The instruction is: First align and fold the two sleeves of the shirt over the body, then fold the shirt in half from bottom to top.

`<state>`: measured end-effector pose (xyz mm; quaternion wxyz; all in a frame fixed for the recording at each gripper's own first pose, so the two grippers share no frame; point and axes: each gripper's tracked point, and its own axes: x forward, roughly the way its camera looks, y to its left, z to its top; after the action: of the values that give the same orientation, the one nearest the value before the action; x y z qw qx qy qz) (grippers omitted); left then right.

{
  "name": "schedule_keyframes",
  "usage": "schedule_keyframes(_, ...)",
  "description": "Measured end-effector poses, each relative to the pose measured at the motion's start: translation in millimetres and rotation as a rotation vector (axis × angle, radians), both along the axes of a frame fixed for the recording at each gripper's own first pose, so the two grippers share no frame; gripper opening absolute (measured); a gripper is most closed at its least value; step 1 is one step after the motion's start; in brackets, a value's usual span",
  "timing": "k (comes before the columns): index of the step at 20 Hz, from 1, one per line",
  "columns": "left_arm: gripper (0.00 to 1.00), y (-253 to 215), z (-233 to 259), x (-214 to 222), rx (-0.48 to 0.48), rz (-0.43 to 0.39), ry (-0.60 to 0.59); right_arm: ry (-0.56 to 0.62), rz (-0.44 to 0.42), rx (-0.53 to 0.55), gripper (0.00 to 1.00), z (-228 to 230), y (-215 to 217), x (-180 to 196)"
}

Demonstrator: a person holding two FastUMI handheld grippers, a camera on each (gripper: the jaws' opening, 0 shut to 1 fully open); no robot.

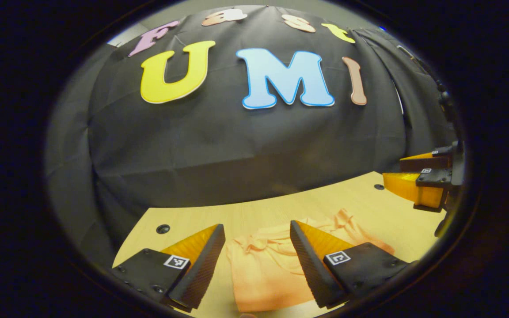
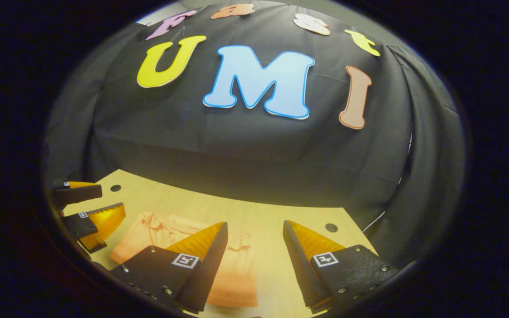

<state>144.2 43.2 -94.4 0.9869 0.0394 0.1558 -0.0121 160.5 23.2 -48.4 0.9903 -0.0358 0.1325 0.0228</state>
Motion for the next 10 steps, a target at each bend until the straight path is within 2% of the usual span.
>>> schedule_keyframes(1,1.00,-2.2,9.4,-11.3,0.001,0.010,-0.022,-0.013,0.008,0.002,0.77,4.9,-1.8,-12.8)
schedule_keyframes(2,1.00,-5.1,18.8,-21.4,-0.002,0.019,-0.044,-0.027,0.021,0.009,0.78,9.5,-1.1,-26.3)
schedule_keyframes(4,0.92,-14.4,37.3,-43.6,-0.009,0.032,-0.088,-0.059,0.049,0.022,0.78,19.9,-1.0,-54.3)
schedule_keyframes(5,1.00,-20.1,46.2,-53.3,-0.010,0.037,-0.109,-0.077,0.060,0.022,0.78,24.4,-2.3,-68.4)
schedule_keyframes(9,1.00,-43.3,72.6,-92.5,-0.017,0.066,-0.173,-0.108,0.101,0.044,0.78,34.8,-13.5,-116.8)
schedule_keyframes(10,0.96,-48.7,79.4,-101.0,-0.021,0.072,-0.188,-0.115,0.109,0.052,0.78,36.9,-17.3,-124.9)
